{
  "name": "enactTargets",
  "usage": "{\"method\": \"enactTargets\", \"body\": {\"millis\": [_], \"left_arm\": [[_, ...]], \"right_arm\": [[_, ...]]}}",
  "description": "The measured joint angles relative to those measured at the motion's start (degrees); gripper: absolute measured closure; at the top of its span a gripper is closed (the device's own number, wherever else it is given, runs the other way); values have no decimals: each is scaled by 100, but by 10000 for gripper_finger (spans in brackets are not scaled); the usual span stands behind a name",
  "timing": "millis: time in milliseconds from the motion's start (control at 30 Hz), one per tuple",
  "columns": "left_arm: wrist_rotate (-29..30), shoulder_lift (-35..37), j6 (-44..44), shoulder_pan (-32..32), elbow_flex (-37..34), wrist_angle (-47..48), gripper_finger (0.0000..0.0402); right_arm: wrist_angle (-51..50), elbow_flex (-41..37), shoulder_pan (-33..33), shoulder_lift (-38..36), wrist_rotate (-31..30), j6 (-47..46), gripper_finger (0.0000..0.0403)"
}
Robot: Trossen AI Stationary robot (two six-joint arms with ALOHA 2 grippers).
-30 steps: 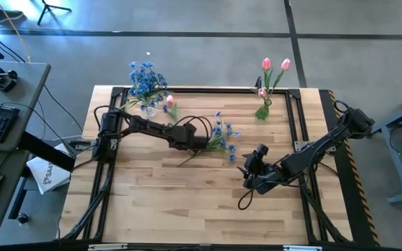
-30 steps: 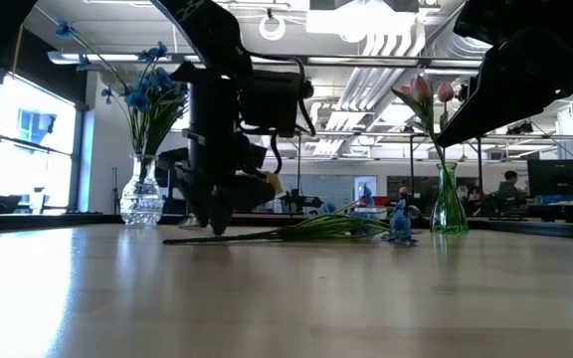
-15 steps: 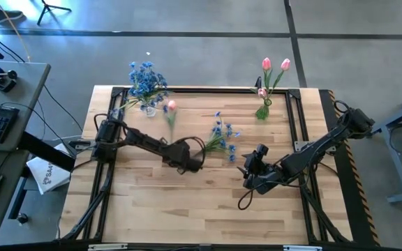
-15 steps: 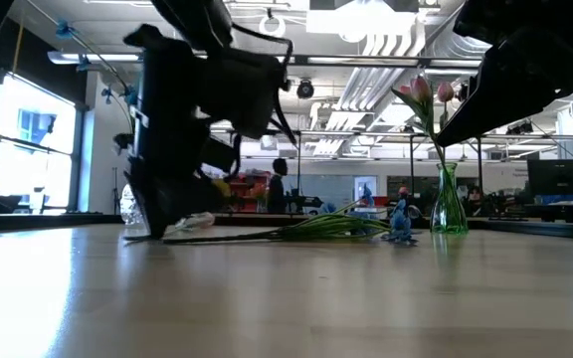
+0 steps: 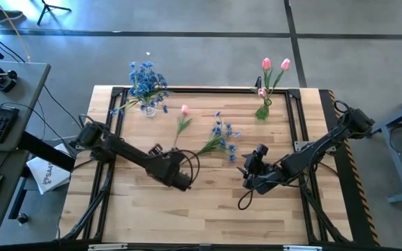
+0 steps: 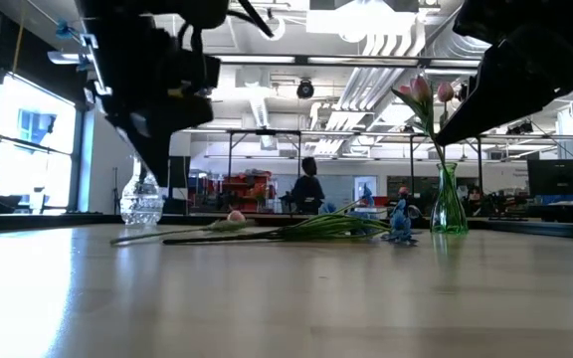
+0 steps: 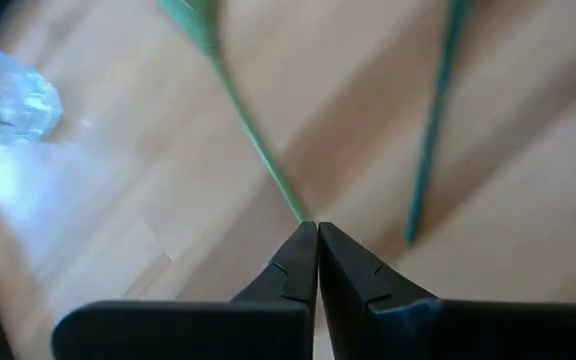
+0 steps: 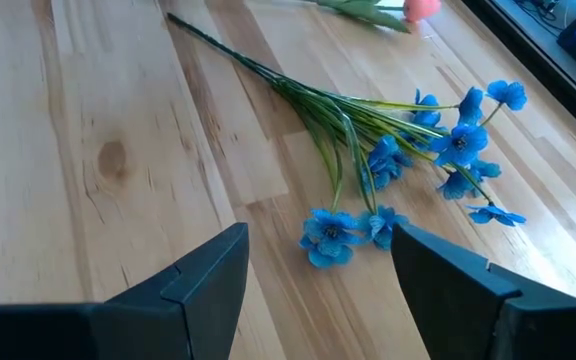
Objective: Sort flowers into vase by color
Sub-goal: Put the pink tulip in the green vase
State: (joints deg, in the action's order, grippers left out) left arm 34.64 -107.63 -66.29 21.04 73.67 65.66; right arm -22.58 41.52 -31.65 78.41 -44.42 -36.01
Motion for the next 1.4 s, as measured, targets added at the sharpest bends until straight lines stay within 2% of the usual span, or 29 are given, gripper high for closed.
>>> {"method": "enactTargets", "body": {"millis": [133, 300, 400, 533, 700, 833, 1033, 1167, 1400], "left_arm": [[319, 147, -194, -133, 4, 33, 390], [553, 104, 190, -500, -45, -196, 336], [583, 119, 434, -759, -392, -818, 292], [343, 152, 516, -1082, -983, -1677, 238], [540, 152, 133, -1287, -1449, -2000, 205], [486, 152, 99, -1402, -1744, -2401, 213], [296, 199, 272, -1531, -2151, -3298, 250], [26, 200, 371, -1578, -2210, -3414, 293], [-327, 200, 679, -1580, -2204, -3468, 391]], "right_arm": [[18, 0, 0, 1, 0, 0, 160], [18, 0, 1, 0, 0, 0, 160], [17, 0, -1, 0, 0, 2, 160], [18, 0, 0, 0, 0, 26, 160], [23, 0, 1, 0, -2, 24, 160], [60, -1, 2, 0, -31, 26, 160], [70, -2, 2, 0, -39, 24, 160], [71, -2, 2, 0, -39, 24, 160], [71, -2, 1, 0, -39, 24, 160]]}}
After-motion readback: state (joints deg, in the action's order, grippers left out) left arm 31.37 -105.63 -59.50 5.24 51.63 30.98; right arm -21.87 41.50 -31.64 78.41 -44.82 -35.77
